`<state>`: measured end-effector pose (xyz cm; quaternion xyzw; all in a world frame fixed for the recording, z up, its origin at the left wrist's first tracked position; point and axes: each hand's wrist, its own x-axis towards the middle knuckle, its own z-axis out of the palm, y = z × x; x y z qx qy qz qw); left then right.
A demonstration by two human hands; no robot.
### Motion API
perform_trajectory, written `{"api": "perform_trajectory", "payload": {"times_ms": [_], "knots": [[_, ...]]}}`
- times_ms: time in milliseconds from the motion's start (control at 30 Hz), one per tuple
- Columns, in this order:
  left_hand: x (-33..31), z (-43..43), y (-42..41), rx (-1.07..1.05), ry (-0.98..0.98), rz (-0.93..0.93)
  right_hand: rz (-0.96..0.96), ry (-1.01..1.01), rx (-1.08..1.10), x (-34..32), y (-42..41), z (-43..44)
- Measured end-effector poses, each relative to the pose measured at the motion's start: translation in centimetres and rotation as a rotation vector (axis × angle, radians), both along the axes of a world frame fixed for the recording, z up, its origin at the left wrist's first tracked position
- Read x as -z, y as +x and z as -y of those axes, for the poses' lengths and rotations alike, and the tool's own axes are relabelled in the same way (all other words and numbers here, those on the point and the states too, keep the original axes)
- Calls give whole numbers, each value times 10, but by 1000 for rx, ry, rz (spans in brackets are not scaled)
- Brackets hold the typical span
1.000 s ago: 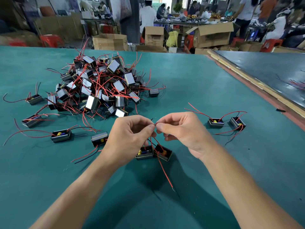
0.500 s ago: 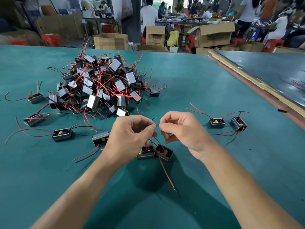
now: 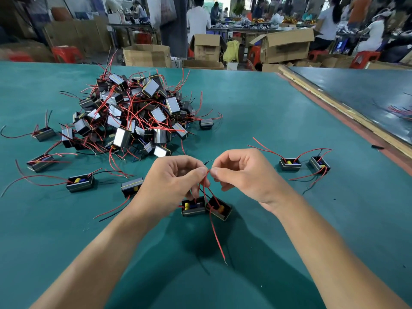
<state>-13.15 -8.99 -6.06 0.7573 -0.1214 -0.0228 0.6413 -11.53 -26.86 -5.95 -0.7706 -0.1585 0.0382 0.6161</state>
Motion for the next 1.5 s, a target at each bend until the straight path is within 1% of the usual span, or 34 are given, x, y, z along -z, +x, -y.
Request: {"api": "perform_trajectory", "payload": {"times_ms": [167,233,333,433,567,733,867,1000,1233,1367,1500], "knots": [[-2,-1,0,37,21,-38,85,-1,-4,0,1,2],[-3,-2,0,66,22,-77,147,-24,-9,0,0,2],[-3,-4,2,115,-47,-191,265,-97,-5,2,-1,0],[-2,-5,3,141,-92,-258,299,-139,14,4,1,1],[-1,-6,3,140,-49,-172,273,-127,16,1,2,3],[1,-4,4,11,-60,-68,204,-125,69,1,2,3],[4,-1,3,-56,10,19,148,-86,80,2,0,2],[6,0,1,-71,47,102,132,-77,80,4,-1,-1],[8,-1,0,-85,154,192,98,-70,104,6,0,-1],[9,0,-2,-71,235,245,105,-122,111,3,-1,-1],[10,2,-2,-41,248,226,206,-253,47,-1,-2,3]]}}
